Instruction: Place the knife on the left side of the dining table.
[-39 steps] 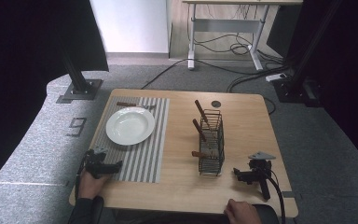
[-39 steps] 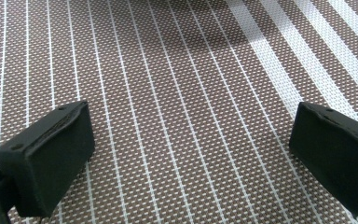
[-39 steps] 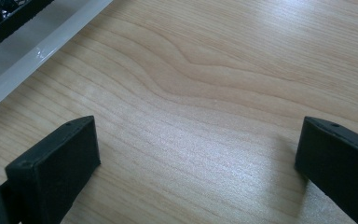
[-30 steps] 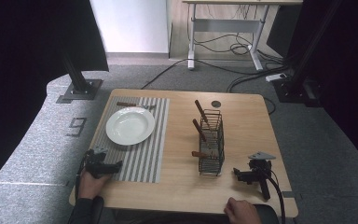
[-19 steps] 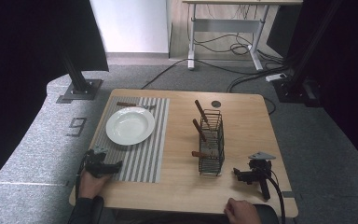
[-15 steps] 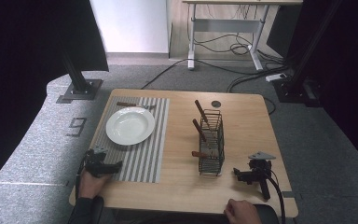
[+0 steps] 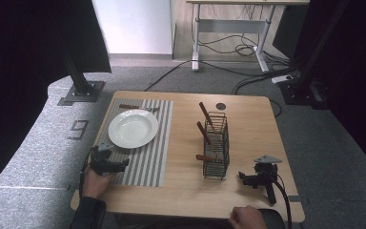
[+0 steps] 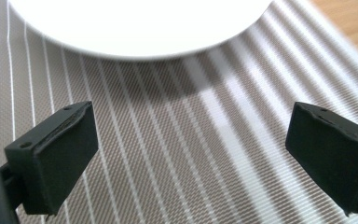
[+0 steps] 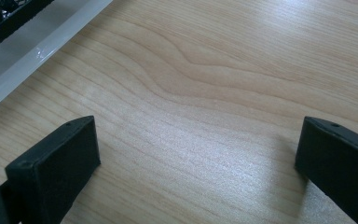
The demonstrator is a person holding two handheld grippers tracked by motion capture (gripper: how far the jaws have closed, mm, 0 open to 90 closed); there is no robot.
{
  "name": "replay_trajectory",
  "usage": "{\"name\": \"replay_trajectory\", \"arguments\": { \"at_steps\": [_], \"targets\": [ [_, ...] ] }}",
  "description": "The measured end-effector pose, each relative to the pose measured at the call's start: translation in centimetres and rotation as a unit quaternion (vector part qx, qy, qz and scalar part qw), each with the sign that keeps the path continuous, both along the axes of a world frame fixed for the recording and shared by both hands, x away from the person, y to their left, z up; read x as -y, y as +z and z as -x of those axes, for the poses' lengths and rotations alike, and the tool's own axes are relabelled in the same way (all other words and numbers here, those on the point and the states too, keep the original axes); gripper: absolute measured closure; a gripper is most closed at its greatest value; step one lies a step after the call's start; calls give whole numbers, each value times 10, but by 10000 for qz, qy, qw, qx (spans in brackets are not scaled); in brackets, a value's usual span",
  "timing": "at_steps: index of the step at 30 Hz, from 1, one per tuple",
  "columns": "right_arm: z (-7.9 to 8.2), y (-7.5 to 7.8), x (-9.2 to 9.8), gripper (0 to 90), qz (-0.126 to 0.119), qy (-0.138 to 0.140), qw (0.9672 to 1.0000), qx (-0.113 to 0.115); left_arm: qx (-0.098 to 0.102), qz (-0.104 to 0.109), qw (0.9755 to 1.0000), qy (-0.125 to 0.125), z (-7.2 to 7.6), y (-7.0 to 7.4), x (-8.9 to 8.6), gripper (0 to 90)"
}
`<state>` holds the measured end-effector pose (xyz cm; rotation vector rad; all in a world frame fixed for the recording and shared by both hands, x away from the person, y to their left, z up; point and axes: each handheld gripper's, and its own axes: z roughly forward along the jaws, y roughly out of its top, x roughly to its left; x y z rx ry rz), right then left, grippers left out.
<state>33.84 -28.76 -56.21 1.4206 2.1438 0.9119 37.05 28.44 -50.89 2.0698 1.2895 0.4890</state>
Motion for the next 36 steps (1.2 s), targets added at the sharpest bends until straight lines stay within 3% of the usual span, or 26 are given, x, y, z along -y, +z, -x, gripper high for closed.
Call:
{"name": "replay_trajectory", "arguments": {
  "at_steps": [16,36],
  "targets": [
    [0,0,0,0,-1,-2,10000,5,151,-88,9988,-449,-17,49,36,42],
    [0,0,0,0,4,3,10000,8,184,21,9963,-841,-40,90,78,73]
  ]
}}
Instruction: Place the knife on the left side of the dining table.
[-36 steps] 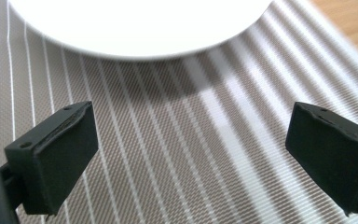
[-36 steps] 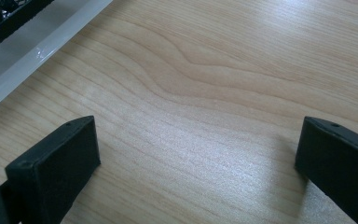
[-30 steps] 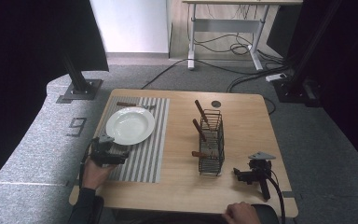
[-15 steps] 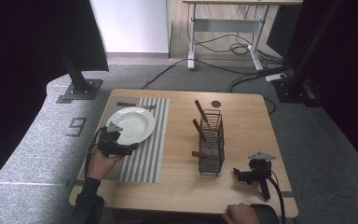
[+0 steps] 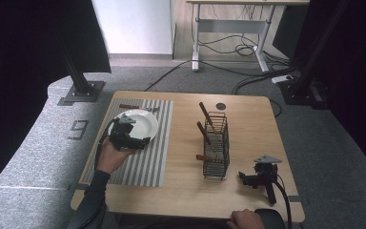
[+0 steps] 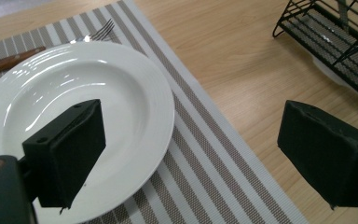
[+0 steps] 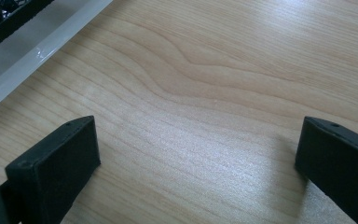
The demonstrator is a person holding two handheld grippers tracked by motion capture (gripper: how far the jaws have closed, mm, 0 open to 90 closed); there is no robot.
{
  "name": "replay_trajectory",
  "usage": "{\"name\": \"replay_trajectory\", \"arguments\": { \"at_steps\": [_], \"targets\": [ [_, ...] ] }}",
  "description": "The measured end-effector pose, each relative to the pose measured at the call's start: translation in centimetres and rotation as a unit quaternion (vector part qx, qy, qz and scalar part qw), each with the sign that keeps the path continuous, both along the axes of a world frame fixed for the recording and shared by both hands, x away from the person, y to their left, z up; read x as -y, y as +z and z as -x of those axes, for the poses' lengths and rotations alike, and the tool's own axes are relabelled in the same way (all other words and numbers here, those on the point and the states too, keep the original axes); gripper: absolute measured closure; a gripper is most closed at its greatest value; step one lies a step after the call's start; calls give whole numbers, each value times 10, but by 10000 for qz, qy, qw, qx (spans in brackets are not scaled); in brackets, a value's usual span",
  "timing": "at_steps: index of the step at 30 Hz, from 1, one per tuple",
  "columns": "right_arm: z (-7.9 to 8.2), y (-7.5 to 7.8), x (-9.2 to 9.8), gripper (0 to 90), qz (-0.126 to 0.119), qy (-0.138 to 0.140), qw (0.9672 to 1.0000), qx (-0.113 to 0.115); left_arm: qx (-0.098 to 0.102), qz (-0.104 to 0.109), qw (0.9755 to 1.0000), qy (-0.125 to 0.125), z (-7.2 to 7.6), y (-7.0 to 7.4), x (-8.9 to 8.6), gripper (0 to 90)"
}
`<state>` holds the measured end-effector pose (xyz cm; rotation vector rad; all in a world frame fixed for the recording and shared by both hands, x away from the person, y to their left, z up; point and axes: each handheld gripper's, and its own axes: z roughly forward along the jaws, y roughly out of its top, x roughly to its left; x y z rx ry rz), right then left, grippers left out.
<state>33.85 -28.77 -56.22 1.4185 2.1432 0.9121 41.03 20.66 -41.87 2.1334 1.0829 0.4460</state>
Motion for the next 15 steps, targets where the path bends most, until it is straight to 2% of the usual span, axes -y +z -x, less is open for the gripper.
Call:
{"name": "replay_trajectory", "arguments": {
  "at_steps": [15],
  "targets": [
    [0,0,0,0,-1,-4,10000,2,105,-56,9996,-255,-18,29,28,110]
  ]
}}
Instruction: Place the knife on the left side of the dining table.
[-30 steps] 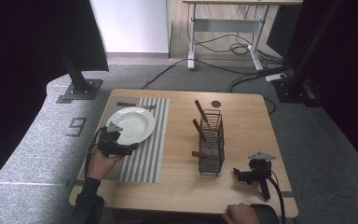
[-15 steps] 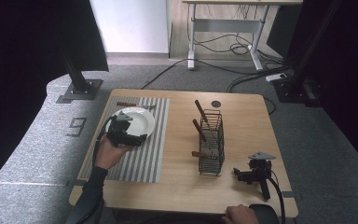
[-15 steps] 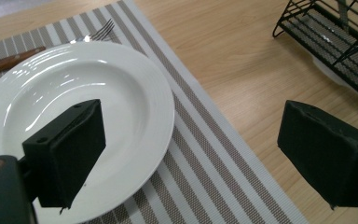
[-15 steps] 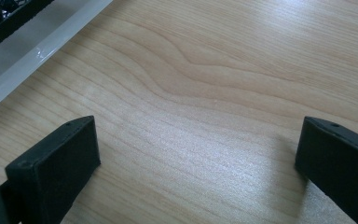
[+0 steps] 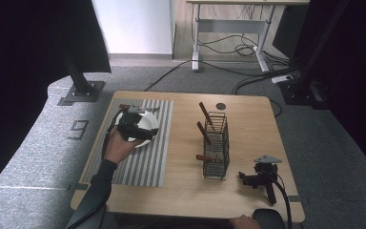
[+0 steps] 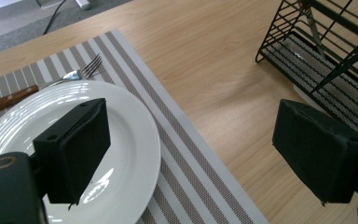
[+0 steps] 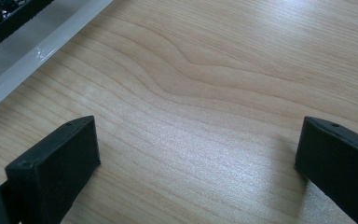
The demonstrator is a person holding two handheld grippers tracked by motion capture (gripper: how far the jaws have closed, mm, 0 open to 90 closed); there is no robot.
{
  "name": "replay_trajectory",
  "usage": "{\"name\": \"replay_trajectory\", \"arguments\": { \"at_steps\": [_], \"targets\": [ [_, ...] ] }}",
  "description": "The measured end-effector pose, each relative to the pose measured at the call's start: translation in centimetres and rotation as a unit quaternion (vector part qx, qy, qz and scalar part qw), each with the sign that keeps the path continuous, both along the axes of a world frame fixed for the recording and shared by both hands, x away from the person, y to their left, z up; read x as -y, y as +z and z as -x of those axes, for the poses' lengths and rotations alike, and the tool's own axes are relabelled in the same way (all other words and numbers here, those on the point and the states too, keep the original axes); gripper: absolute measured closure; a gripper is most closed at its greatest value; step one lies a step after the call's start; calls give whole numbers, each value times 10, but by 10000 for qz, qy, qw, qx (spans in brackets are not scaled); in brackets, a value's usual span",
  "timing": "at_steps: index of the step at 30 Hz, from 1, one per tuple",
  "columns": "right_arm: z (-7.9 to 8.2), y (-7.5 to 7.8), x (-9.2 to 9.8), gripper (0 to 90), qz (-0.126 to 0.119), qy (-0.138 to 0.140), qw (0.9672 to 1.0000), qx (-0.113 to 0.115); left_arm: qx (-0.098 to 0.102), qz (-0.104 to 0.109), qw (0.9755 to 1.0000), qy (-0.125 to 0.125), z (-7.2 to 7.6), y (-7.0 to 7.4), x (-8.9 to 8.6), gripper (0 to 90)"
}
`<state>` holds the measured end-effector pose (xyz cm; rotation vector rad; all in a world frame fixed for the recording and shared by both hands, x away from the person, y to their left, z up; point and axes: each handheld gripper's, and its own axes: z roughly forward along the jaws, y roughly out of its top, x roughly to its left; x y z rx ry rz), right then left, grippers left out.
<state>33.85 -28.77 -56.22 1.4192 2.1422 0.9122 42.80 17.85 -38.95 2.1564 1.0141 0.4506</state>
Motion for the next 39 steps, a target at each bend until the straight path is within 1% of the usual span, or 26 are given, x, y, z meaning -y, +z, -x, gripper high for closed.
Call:
{"name": "replay_trajectory", "arguments": {
  "at_steps": [5,12,15,20,26,30,36,39],
  "targets": [
    [0,0,0,0,2,6,10000,3,-4,-45,10000,-60,-6,6,10,114],
    [0,0,0,0,3,5,10000,5,42,-78,9997,-218,-12,15,26,123],
    [0,0,0,0,-1,2,10000,8,32,-22,9996,-287,-15,19,32,127],
    [0,0,0,0,0,4,10000,3,27,8,9994,-353,-19,23,42,137],
    [0,0,0,0,2,4,10000,5,27,20,9987,-503,-24,28,59,143],
    [0,0,0,0,1,4,10000,3,-42,177,9983,-546,-30,30,71,149],
    [0,0,0,0,0,4,10000,4,-130,280,9979,-574,-39,32,88,153],
    [0,0,0,0,0,3,10000,3,-195,392,9974,-571,-45,32,97,158]
  ]
}}
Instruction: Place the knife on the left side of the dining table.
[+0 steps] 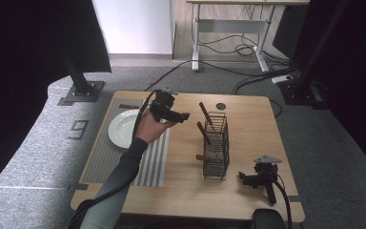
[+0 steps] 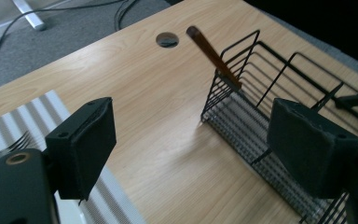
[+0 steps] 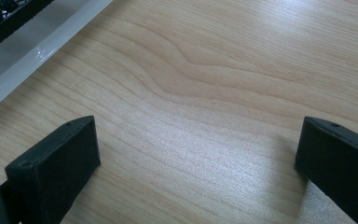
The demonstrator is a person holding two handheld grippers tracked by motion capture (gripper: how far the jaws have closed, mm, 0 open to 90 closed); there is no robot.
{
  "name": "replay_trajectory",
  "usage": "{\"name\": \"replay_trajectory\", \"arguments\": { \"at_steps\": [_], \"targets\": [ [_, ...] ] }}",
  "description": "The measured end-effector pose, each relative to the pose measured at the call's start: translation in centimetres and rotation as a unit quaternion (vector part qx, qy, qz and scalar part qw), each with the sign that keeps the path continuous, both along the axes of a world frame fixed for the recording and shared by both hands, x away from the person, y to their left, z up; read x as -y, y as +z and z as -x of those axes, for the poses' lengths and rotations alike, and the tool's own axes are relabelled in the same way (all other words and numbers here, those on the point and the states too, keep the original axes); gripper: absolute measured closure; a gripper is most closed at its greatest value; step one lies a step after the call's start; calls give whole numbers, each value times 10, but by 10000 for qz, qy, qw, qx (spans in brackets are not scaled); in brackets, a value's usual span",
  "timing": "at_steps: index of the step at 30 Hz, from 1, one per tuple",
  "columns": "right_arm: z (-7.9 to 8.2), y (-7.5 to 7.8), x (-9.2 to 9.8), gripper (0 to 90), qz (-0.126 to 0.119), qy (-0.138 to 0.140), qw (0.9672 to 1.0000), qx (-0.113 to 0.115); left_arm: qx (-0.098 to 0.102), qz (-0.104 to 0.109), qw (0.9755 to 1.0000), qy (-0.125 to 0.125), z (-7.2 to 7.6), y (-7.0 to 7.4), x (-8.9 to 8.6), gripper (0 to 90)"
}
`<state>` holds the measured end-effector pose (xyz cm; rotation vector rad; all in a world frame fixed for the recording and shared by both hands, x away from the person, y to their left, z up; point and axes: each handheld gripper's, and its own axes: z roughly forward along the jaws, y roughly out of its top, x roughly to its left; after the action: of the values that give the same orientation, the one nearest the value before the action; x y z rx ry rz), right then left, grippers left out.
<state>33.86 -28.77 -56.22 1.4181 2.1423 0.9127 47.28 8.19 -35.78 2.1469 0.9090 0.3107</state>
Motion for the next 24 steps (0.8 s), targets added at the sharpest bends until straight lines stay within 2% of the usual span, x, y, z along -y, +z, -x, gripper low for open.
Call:
{"name": "replay_trajectory", "arguments": {
  "at_steps": [12,15,17,20,24],
  "targets": [
    [0,0,0,0,-1,2,10000,-1,-265,348,9990,94,-23,-8,24,210],
    [0,0,0,0,0,3,10000,1,-378,502,9979,135,-30,-13,28,226],
    [0,0,0,0,3,4,10000,2,-494,670,9964,189,-35,-17,32,234],
    [0,0,0,0,2,3,10000,6,-603,731,9952,238,-41,-23,35,249],
    [0,0,0,0,2,3,10000,-2,-613,744,9950,272,-48,-28,40,274]
  ]
}}
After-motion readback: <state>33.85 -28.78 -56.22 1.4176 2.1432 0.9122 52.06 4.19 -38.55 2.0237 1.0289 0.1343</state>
